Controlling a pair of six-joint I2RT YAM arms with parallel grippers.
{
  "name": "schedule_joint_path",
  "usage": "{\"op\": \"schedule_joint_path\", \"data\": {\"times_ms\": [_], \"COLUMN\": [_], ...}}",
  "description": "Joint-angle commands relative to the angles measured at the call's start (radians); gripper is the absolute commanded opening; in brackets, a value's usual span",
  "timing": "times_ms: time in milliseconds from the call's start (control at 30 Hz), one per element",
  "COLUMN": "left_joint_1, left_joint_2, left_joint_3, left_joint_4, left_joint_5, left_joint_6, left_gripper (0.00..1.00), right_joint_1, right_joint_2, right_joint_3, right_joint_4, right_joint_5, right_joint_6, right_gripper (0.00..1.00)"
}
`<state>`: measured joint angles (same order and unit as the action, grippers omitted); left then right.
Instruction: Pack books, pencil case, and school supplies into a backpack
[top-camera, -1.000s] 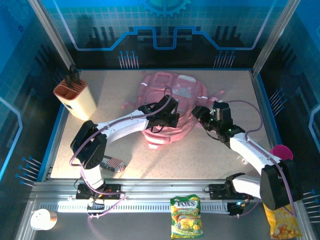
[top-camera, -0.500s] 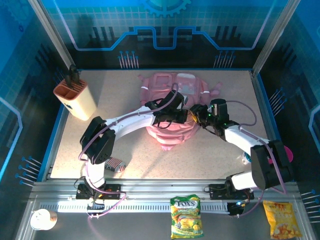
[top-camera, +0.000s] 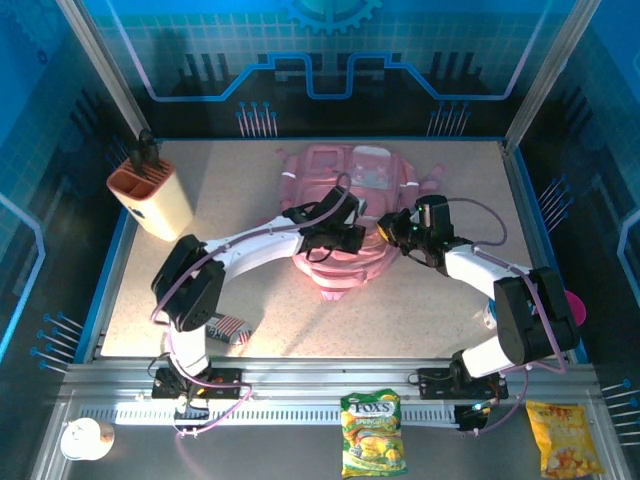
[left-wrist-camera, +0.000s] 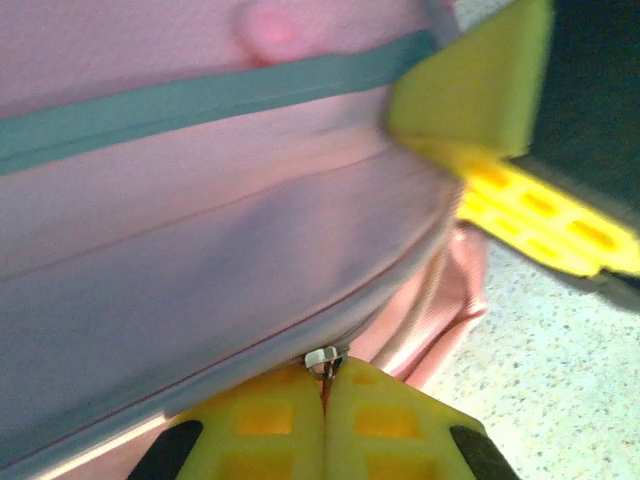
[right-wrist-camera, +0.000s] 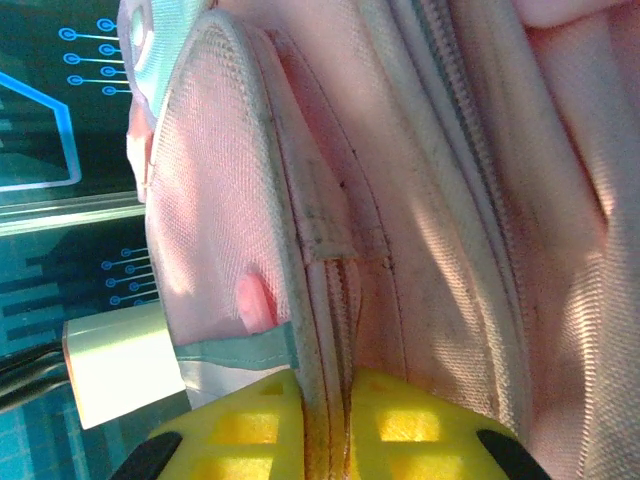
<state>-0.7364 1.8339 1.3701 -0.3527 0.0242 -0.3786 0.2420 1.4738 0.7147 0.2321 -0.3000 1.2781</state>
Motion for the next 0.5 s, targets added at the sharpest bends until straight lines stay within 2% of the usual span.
{"op": "schedule_joint_path", "data": {"times_ms": [0, 300, 467], "left_joint_1": [0.068, 0.244, 0.289], "left_joint_2": [-0.103, -0.179, -0.165], "left_joint_3": [-0.09, -0.195, -0.182], "left_joint_4": [-0.048, -0.098, -0.077], "left_joint_5": [-0.004, -0.023, -0.009], "left_joint_6": [0.057, 0.177, 0.345], "left_gripper": [0.0, 0.0, 0.0], "right_joint_1": [-0.053, -0.12, -0.14], "right_joint_2": [-0.035, -0.041, -0.045], "right_joint_3": [0.015, 0.043, 0.042], "right_joint_4": [-0.04, -0.111, -0.126], "right_joint_5": [0.079, 0.049, 0.047], "right_joint_6": [-0.048, -0.133, -0.156], "right_gripper": [0.14, 0.13, 0.13]}}
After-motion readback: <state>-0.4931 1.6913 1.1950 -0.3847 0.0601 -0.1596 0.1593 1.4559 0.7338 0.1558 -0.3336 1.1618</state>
